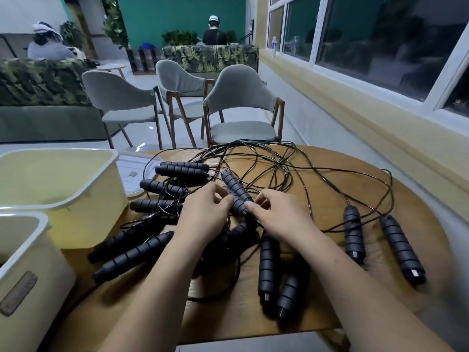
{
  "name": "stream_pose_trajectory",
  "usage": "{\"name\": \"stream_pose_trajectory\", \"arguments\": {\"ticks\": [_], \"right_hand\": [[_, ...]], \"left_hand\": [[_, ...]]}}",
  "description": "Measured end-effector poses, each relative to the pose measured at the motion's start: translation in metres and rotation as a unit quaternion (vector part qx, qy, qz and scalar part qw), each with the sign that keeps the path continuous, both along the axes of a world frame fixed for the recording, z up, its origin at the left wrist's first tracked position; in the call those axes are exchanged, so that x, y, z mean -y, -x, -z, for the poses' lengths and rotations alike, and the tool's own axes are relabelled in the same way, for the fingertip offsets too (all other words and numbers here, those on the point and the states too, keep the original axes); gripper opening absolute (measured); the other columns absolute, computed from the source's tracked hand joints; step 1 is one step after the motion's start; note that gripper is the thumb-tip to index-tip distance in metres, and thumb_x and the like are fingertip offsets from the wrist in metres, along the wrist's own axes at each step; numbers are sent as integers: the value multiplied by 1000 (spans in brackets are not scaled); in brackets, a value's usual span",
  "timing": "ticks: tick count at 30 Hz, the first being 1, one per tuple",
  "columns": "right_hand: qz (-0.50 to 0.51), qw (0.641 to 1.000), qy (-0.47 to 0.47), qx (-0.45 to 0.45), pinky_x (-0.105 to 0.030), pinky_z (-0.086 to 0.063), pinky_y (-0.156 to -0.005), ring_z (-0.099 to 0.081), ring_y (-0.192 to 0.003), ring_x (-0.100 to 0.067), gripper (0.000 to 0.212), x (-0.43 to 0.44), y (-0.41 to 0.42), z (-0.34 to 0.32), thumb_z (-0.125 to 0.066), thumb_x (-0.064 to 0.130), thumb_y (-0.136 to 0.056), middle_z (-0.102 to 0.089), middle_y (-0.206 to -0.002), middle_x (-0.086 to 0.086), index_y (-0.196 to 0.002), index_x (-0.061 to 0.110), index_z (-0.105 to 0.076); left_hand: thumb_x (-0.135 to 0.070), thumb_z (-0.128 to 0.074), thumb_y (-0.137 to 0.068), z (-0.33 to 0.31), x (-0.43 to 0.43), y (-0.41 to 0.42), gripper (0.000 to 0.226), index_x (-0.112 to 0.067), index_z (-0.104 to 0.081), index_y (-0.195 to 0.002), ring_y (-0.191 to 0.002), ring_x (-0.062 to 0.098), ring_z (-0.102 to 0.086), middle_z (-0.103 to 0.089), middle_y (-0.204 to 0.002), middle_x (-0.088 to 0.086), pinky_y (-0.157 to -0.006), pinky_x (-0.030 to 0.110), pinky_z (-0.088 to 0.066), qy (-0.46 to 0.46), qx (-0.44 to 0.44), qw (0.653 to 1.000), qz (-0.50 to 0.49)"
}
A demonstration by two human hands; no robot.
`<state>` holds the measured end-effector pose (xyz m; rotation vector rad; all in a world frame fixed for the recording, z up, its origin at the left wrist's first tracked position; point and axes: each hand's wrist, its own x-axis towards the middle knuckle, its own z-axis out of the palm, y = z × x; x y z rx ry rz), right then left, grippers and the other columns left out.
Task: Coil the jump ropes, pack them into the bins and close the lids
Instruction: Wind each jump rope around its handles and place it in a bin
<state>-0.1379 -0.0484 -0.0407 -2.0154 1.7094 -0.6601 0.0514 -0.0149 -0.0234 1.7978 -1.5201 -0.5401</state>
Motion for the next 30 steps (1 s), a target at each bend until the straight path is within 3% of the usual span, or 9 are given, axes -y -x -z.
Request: {"name": "stream_pose_trajectory", "arguments": {"ticks": [3,5,8,11,18,22,25,27,30], "right_hand": [[15,999,-15,40,-40,-58,-90,-69,-98,-23,23,13,-2,1,-61,48,-103,-73,-99,5,-101,27,-70],[26,999,-16,44,-41,-57,-94,-68,-102,-23,19,21,-4,1,-62,43,-103,-73,-106,4,-106,27,-70],[34,998,-38,32,-39,-57,-94,-68,-105,-21,27,31,-11,6,-66,49,-101,-73,-111,4,-114,26,-70],[43,998,-50,18,-33,-53,-87,-68,-106,-23,33,38,-17,15,-65,56,-99,-75,-114,3,-114,28,-74],[59,992,-82,77,-30,-52,-75,-71,-93,-23,26,46,-20,23,-72,54,-98,-77,-99,2,-100,28,-79],[55,989,-68,123,-27,-50,-67,-70,-89,-19,21,48,-18,25,-75,47,-97,-76,-98,4,-98,26,-76],[55,988,-46,139,-35,-55,-85,-67,-98,-18,24,46,-17,18,-73,46,-99,-72,-104,6,-106,23,-71],[55,984,-23,171,-36,-55,-88,-68,-98,-18,22,44,-15,10,-73,43,-99,-72,-102,7,-105,23,-68],[51,975,6,218,-24,-48,-71,-70,-88,-7,18,34,-9,-7,-73,42,-100,-74,-94,11,-102,25,-67]], "left_hand": [[-58,-67,-90,3,6,-3,24,-37,-64,-99,-82,13,-76,-78,-89,-7,-87,41,-62,-25,-25,999,-13],[-57,-71,-90,5,8,-3,26,-36,-63,-101,-74,11,-77,-79,-87,-5,-84,39,-63,-36,-45,998,-14],[-57,-79,-86,5,11,2,38,-30,-62,-107,-67,10,-77,-80,-85,-3,-78,37,-64,-53,-84,995,-4],[-76,-76,-73,8,13,8,57,-32,-60,-106,-85,15,-76,-77,-95,-8,-86,40,-62,-38,-28,999,-9],[-71,-80,-74,10,12,18,64,-32,-58,-121,-109,19,-67,-69,-114,-7,-91,36,-55,-34,20,999,-15],[-60,-91,-67,10,15,12,76,-32,-53,-127,-101,15,-72,-67,-115,-7,-93,35,-57,-50,-65,996,-27],[-41,-97,-65,9,12,8,79,-32,-48,-126,-78,16,-80,-73,-113,2,-84,42,-65,-38,-175,983,-31],[-32,-97,-67,8,10,8,78,-33,-47,-127,-69,15,-80,-77,-106,3,-81,42,-66,-23,-226,973,-31],[-52,-97,-55,7,12,7,85,-41,-48,-125,-81,15,-80,-81,-98,-5,-89,49,-64,5,-243,969,-48]]}}
